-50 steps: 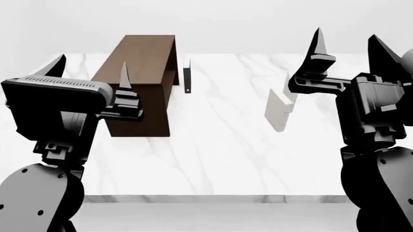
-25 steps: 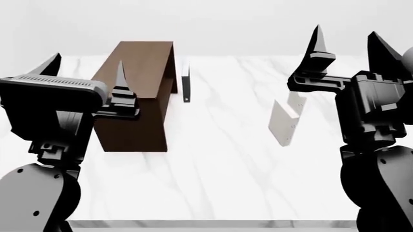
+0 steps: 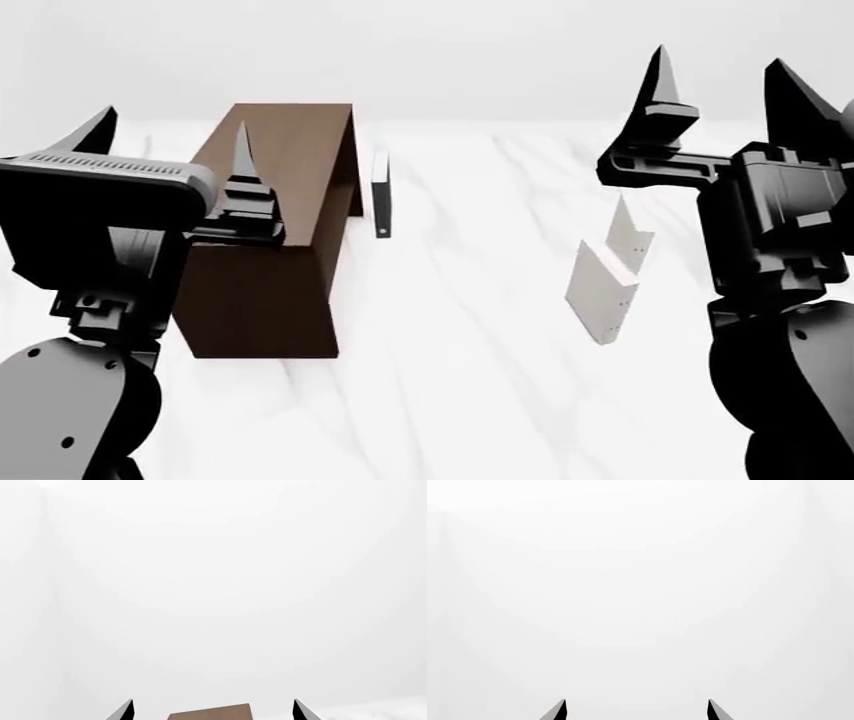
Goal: Pick up the book on the right and place it under the cabinet shelf.
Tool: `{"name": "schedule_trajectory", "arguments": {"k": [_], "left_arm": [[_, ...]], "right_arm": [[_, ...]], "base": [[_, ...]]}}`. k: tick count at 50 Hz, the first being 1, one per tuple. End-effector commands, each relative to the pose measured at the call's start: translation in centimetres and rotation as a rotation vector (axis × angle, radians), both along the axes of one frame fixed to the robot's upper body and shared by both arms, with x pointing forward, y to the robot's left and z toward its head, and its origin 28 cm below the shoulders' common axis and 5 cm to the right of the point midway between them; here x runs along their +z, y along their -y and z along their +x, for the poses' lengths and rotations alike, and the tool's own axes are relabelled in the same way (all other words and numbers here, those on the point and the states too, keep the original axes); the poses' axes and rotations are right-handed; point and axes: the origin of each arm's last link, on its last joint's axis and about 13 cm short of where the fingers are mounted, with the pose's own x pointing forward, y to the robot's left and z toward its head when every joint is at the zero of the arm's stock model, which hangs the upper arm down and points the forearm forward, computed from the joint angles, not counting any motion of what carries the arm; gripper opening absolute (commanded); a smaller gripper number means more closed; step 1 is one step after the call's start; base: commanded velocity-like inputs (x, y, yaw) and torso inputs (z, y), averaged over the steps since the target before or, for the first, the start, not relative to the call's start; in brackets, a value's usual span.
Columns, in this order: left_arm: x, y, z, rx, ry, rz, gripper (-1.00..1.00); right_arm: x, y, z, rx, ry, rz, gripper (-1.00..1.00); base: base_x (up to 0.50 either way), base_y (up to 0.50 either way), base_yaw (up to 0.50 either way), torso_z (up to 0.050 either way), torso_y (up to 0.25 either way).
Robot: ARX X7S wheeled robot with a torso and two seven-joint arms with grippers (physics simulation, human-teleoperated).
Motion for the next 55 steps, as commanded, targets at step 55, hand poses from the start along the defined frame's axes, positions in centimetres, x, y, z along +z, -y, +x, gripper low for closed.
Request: {"name": "schedule_trajectory", "arguments": {"k": [55], "left_arm": [[0.58, -0.19, -0.42, 0.016, 0.010, 0.007, 1.00]], "right_arm": [[0.24, 0.00, -0.25, 0.008, 0.008, 0.006, 1.00]], "base": [[0.28, 0.00, 0.00, 0.000, 0.001]]}}
